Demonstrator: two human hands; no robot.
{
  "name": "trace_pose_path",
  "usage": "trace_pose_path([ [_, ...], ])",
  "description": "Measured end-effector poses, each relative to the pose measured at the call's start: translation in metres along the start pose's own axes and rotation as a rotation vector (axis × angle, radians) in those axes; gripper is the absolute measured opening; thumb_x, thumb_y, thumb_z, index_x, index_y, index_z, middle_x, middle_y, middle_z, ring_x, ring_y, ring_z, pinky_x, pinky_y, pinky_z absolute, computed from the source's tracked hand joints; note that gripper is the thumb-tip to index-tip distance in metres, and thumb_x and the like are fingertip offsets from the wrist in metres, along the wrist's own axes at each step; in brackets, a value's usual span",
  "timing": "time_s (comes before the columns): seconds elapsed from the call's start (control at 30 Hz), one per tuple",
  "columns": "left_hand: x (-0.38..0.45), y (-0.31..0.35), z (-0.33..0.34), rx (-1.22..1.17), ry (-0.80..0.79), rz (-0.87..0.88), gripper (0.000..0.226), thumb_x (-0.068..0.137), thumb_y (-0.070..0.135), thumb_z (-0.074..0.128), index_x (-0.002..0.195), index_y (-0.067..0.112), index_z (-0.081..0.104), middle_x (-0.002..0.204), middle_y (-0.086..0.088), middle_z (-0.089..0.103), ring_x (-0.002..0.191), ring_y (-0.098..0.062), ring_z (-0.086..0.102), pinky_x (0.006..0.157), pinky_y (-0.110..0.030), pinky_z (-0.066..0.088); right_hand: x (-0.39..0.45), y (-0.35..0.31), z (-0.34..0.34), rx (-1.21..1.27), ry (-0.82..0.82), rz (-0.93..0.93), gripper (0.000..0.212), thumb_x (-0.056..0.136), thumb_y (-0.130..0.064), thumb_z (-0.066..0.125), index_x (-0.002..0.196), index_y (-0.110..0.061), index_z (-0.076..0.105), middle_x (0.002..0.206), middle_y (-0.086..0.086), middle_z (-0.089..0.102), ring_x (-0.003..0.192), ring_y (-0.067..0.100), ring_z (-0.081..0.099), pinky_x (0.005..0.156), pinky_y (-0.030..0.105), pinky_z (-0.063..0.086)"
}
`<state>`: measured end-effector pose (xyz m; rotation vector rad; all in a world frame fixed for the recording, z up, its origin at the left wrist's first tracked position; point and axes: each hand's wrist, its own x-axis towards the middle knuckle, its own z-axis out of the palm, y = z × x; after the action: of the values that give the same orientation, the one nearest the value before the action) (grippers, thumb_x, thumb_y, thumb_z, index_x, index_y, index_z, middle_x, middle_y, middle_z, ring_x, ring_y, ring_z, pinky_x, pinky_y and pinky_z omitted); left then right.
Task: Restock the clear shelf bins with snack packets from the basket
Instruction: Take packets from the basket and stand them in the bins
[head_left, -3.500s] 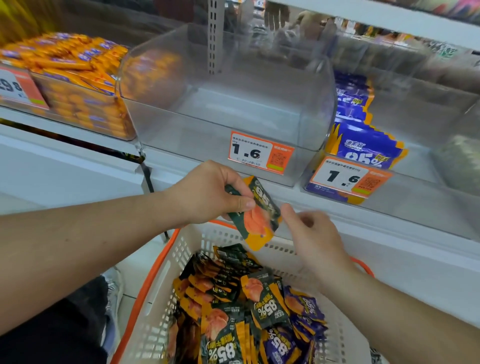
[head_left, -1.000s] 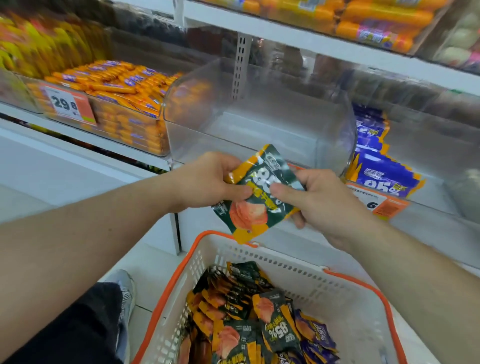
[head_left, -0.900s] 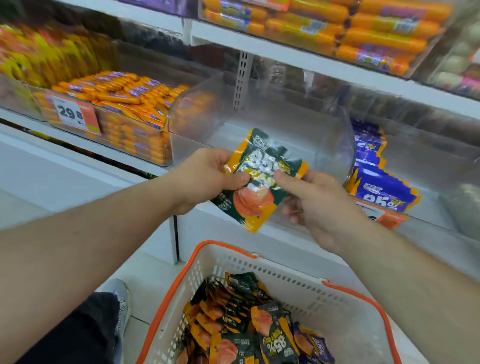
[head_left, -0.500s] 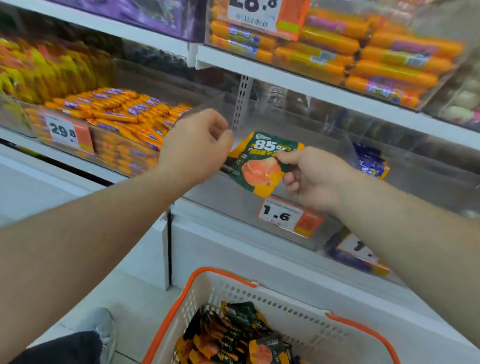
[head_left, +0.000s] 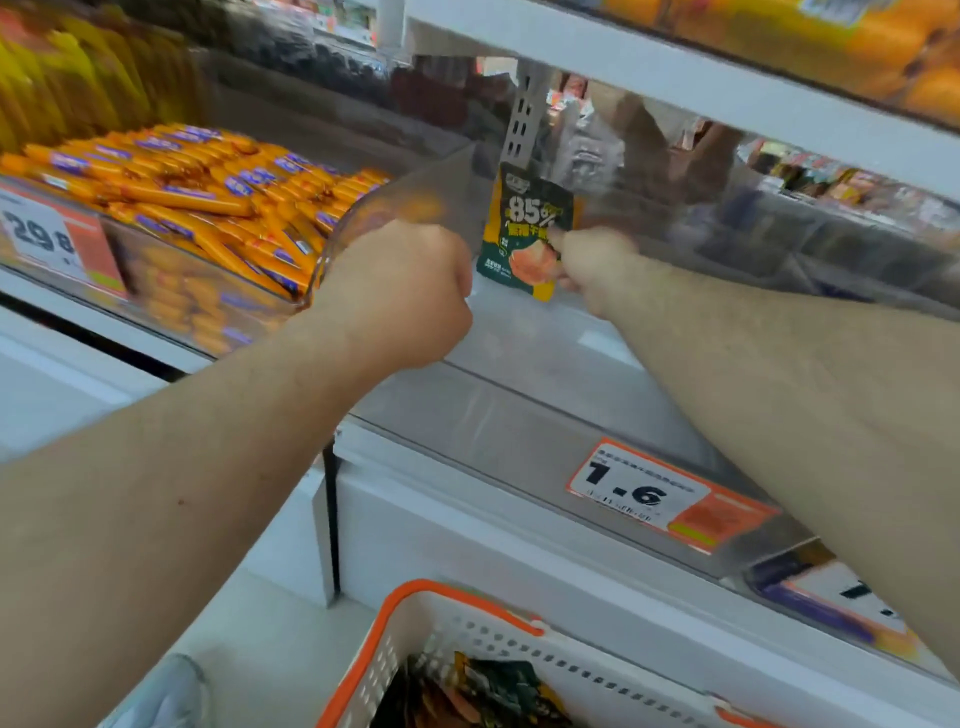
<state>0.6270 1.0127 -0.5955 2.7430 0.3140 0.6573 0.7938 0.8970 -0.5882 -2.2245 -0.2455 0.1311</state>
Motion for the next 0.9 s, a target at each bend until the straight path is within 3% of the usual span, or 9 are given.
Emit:
trace_pose_path([
  [0.07,0.000,0.001,0.000,-0.009,-0.046,-0.027,0.029,0.081,0.010,0.057,0.102,0.023,0.072,0.107,-0.005,0.068,0.105,-0.031,0.058,0.086,-0.036,0.052,0.007,-0.002,0.012,-0.066,0.007,0.014,0.045,0.103,-0.039,0.043,0.122,-0.002,0.059,0.122,0.016,0.063,0.098,0.024,0.056,0.094,0.035,0.046],
  [0.2,0.000,0.003,-0.003,-0.021,-0.090,-0.067,0.026,0.078,0.010,0.057,0.096,0.020,0.072,0.098,-0.008,0.068,0.091,-0.032,0.062,0.081,-0.042,0.056,0.023,0.004,0.028,-0.025,0.056,0.038,0.034,0.100,-0.042,0.048,0.103,-0.012,0.061,0.102,0.010,0.064,0.090,0.022,0.059,0.077,0.032,0.045],
  [0.37,0.001,0.001,-0.001,-0.046,-0.105,-0.089,0.027,0.077,0.013,0.055,0.097,0.024,0.070,0.099,-0.006,0.066,0.089,-0.032,0.062,0.079,-0.042,0.057,0.031,0.004,0.034,0.049,0.069,0.048,0.040,0.098,-0.047,0.051,0.111,-0.011,0.063,0.098,0.005,0.062,0.087,0.020,0.058,0.086,0.033,0.050],
  [0.43,0.001,0.002,-0.001,-0.048,-0.115,-0.094,0.027,0.077,0.014,0.055,0.098,0.024,0.070,0.099,-0.005,0.066,0.088,-0.032,0.062,0.078,-0.042,0.057,0.034,0.005,0.032,0.065,0.083,0.072,0.044,0.093,-0.050,0.058,0.107,-0.009,0.066,0.088,0.005,0.067,0.074,0.020,0.063,0.074,0.033,0.056],
  [0.5,0.001,0.003,-0.002,-0.046,-0.120,-0.095,0.027,0.078,0.013,0.055,0.099,0.023,0.069,0.098,-0.005,0.066,0.088,-0.031,0.062,0.077,-0.042,0.058,0.038,0.008,0.032,0.070,0.115,0.100,0.047,0.086,-0.056,0.064,0.098,-0.010,0.069,0.080,0.007,0.071,0.061,0.018,0.066,0.054,0.027,0.053],
  [0.7,0.002,0.002,-0.002,-0.044,-0.109,-0.092,0.026,0.078,0.015,0.055,0.099,0.024,0.069,0.097,-0.004,0.067,0.087,-0.030,0.063,0.077,-0.042,0.058,0.035,0.014,0.036,0.013,0.160,0.162,0.051,0.078,-0.062,0.069,0.082,-0.012,0.063,0.071,0.006,0.069,0.055,0.015,0.066,0.044,0.021,0.047],
  [0.8,0.003,0.001,-0.002,-0.057,-0.102,-0.086,0.026,0.080,0.016,0.056,0.102,0.023,0.069,0.098,-0.004,0.067,0.089,-0.030,0.062,0.079,-0.042,0.057,0.030,0.013,0.034,0.006,0.146,0.170,0.053,0.078,-0.059,0.072,0.094,-0.009,0.066,0.070,0.005,0.066,0.059,0.016,0.065,0.051,0.026,0.055],
  [0.9,0.002,0.000,-0.002,-0.102,-0.106,-0.054,0.023,0.082,0.016,0.056,0.101,0.022,0.068,0.100,-0.001,0.068,0.094,-0.027,0.062,0.082,-0.042,0.056,0.012,0.004,0.026,-0.052,0.115,0.172,0.052,0.081,-0.053,0.073,0.107,-0.009,0.065,0.079,0.002,0.063,0.069,0.015,0.061,0.074,0.032,0.061],
])
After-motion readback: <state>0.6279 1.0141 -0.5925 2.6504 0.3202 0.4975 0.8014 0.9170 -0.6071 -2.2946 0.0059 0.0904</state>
